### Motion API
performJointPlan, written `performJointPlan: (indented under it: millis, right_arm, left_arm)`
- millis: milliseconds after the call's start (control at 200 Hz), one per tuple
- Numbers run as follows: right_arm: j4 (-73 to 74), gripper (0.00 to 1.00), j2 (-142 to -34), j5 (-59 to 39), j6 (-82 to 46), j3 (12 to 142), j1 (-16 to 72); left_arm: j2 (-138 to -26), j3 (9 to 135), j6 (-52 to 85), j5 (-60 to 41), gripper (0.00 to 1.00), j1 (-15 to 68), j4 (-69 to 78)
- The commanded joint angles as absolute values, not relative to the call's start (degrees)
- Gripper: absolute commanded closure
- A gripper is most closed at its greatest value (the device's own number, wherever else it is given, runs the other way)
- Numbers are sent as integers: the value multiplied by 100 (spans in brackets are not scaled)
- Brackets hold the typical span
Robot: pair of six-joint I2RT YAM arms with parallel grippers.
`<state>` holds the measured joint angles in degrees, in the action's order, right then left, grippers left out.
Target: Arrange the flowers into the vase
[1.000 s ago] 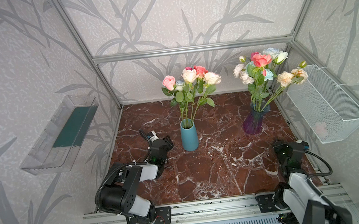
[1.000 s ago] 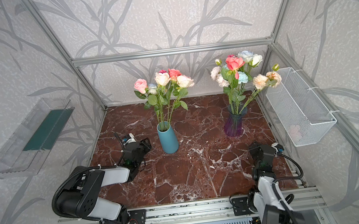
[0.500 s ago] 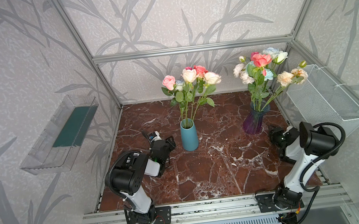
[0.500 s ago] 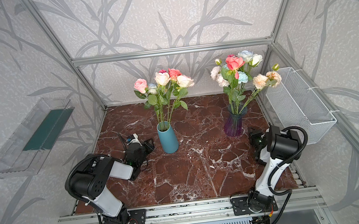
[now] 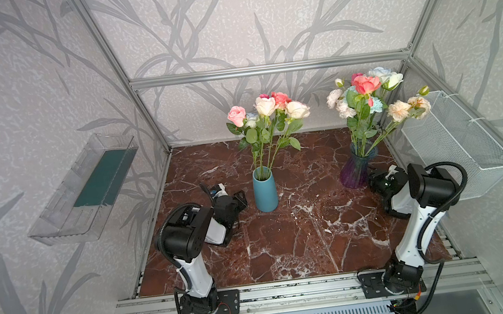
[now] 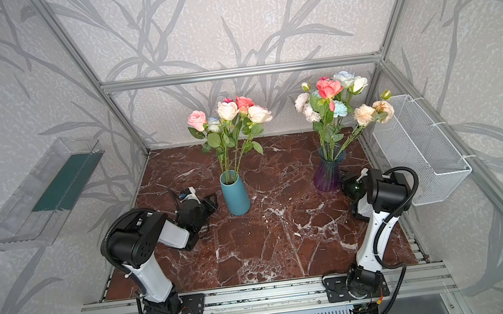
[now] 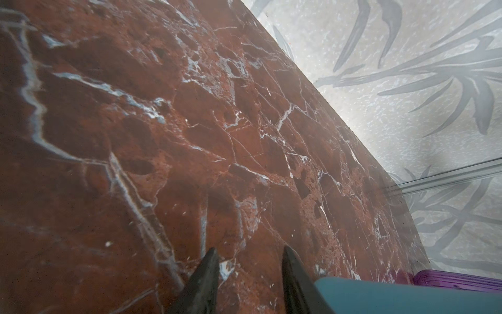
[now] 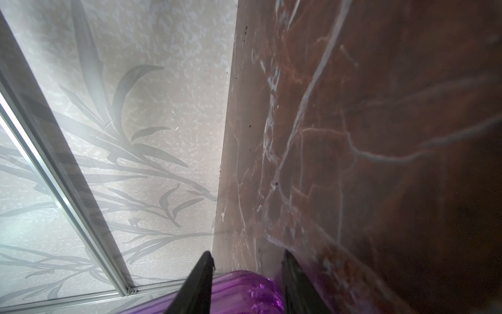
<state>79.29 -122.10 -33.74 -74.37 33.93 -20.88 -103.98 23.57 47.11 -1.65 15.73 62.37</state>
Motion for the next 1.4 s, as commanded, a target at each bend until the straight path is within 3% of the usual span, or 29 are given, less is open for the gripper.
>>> performJointPlan:
  millis: [0, 735, 1395]
  right_arm:
    - [7913, 59, -12340, -3450, -7344, 3476, -1917]
    - [7091, 61, -12315, -3524, -6841, 4112, -800]
    - [6340, 62, -11989, -3313, -6568, 4327, 357]
  left_arm:
    - [-10373, 2539, 4665, -206, 60, 1548, 6341]
    - [-10608, 2817, 4821, -271, 66, 1573, 6459]
    - [-10867, 3027, 4743, -234, 71, 2141, 6366]
